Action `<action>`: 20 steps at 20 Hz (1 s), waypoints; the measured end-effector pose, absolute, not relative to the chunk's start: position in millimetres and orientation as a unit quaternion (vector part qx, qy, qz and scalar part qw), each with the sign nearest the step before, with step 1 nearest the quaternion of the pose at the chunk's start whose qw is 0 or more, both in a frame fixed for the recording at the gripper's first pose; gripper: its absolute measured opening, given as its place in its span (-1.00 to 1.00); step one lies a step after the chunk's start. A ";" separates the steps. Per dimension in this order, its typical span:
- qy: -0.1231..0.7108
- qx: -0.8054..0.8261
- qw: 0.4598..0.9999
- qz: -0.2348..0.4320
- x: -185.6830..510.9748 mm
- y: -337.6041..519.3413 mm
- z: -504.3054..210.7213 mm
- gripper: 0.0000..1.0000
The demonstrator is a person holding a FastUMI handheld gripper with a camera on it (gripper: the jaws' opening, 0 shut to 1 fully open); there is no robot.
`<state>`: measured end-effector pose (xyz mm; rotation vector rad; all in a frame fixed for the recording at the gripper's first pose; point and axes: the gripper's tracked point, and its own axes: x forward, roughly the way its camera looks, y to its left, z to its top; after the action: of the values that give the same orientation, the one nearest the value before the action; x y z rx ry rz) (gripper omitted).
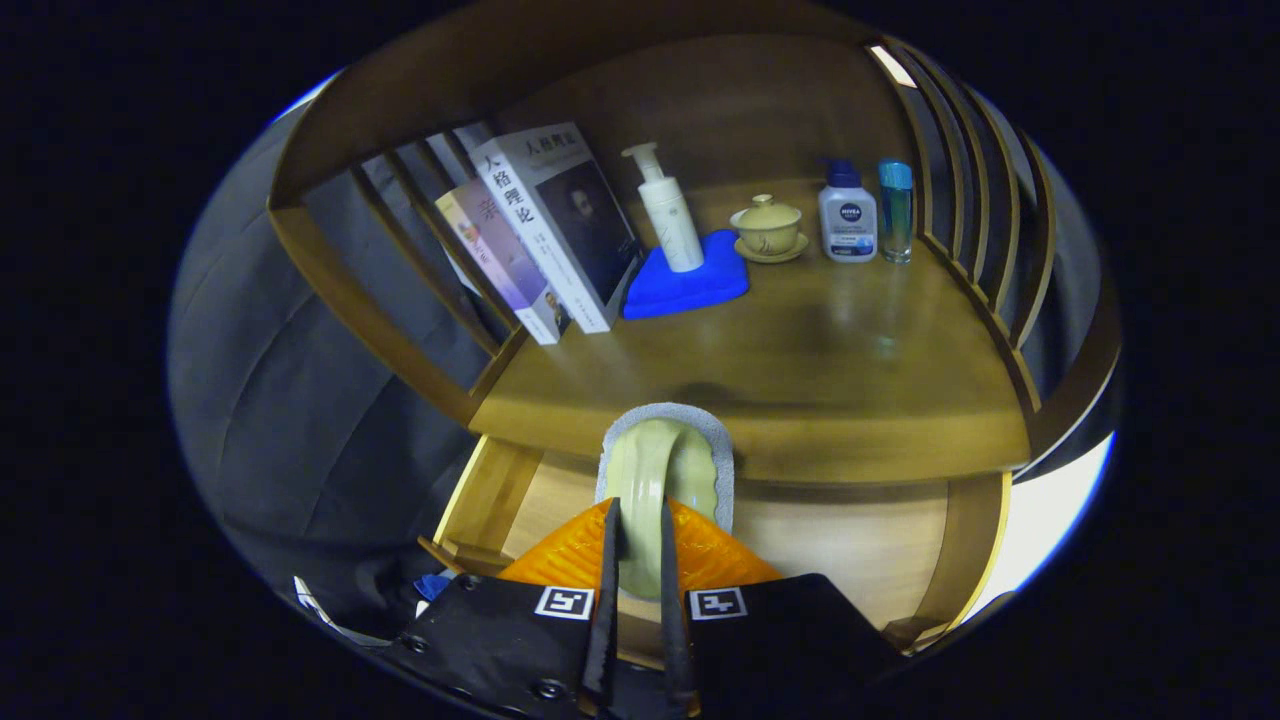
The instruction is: Pull open the drawer, take out the items inside it, and place them on the countertop above the cabinet.
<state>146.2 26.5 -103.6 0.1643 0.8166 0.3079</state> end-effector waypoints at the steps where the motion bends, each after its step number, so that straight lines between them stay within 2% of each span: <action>1: 0.395 0.079 0.905 0.135 157.1 20.4 -101.7 -0.58; 9: 0.400 0.098 0.908 0.076 232.8 -4.7 -97.3 -0.58; 20: 0.424 0.121 0.896 0.054 269.3 -1.9 -116.6 -0.58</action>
<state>269.3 -1.9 -116.6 0.2511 0.8786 0.1110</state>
